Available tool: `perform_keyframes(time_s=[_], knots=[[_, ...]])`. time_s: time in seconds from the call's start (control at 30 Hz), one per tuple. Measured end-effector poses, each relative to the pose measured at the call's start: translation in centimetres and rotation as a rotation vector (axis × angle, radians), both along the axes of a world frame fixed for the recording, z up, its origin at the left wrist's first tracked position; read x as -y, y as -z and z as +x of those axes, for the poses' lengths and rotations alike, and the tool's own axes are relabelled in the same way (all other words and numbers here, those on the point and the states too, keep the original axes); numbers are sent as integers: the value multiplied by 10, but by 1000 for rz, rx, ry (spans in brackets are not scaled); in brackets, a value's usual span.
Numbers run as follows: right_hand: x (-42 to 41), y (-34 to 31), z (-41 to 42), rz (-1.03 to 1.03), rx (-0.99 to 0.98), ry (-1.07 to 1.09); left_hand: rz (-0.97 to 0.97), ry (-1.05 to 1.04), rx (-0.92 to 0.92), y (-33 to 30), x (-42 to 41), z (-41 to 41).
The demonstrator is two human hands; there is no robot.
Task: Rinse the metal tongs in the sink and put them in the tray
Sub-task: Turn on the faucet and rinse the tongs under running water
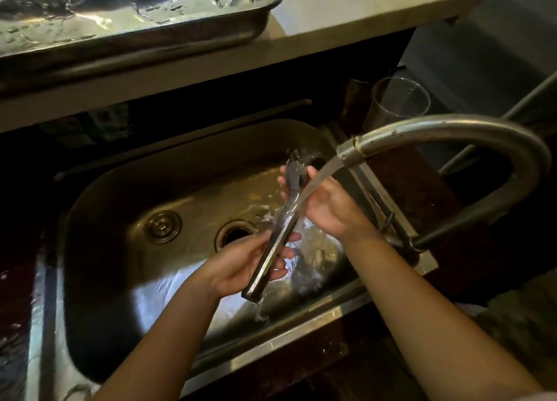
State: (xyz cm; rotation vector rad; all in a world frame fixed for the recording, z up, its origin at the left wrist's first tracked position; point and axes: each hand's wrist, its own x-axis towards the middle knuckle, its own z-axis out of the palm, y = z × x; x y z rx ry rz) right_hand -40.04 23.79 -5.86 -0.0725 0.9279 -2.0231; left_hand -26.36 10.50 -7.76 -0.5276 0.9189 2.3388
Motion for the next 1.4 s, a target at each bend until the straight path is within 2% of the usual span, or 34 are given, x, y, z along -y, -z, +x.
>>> perform_keyframes(time_s=[0.07,0.13,0.23,0.33,0.5,0.63,0.73,0.9,1.1,1.17,1.23,1.4], knots=[[-2,1,0,-48,46,-5,37,-34,-5,1,-2,0],[-4,0,0,-19,37,-6,-21,-90,11,3,-3,0],[-4,1,1,192,-16,21,-144,-204,75,9,-3,2],[-4,0,1,420,-86,17,-256,-200,53,9,-5,2],[-2,1,-1,661,-220,105,-630,-226,30,10,-17,-3],[-3,0,-3,653,-314,153,-723,-195,-13,12,-17,-7],[-4,1,-2,638,-362,187,-683,-192,-69,2,-15,-24],[-1,5,4,574,-381,191,-734,-192,-171,-14,-8,-48],[-16,-4,-30,508,-258,364,-677,107,-105,21,-3,9],[-16,-4,-32,540,-279,351,-660,107,-68,27,-4,16],[-11,-1,-24,549,-292,322,-696,107,-111,23,-3,6],[4,2,-2,515,-322,208,-661,-85,-147,-9,2,-33]])
